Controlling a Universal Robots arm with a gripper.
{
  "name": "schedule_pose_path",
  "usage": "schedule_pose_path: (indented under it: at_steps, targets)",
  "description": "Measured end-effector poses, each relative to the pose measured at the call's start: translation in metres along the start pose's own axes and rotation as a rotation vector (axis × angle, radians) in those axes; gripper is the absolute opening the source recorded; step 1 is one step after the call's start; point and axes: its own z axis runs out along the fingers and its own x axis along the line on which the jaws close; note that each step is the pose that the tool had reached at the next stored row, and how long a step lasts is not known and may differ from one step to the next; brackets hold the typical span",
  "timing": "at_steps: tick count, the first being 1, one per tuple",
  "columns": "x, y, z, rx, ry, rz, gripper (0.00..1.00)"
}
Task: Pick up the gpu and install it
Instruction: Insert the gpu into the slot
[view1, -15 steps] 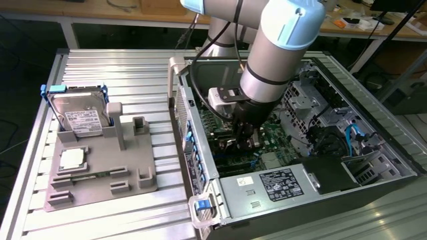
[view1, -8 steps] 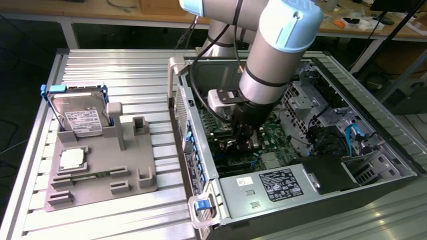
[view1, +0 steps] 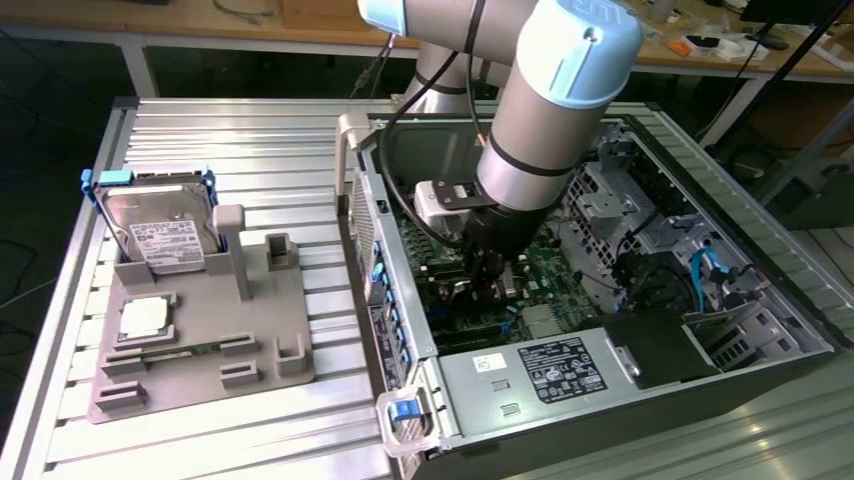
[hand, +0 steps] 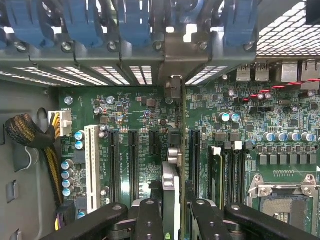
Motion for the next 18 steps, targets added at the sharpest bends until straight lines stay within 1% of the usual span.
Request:
schedule_pose_path:
  at_steps: [4,7,10,12,16,18]
  targets:
    - [0.0000,0.0000,-0.0008,0.0016,-0.0001,0.000,0.27]
    - [-0.0003,0.0001,-0.0036,0.0058,-0.0021,0.000,0.27]
    - [-0.0002,0.0001,-0.0071,0.0112,-0.0004,0.000,0.27]
    - [-0.0002,0.0002,-0.0071,0.0144,-0.0004,0.000,0.27]
    - [-0.0001,0.0003,-0.0071,0.0142,0.0000,0.000,0.27]
    - [0.0001,0.0004,-0.0052,0.0132,0.0018,0.000,0.27]
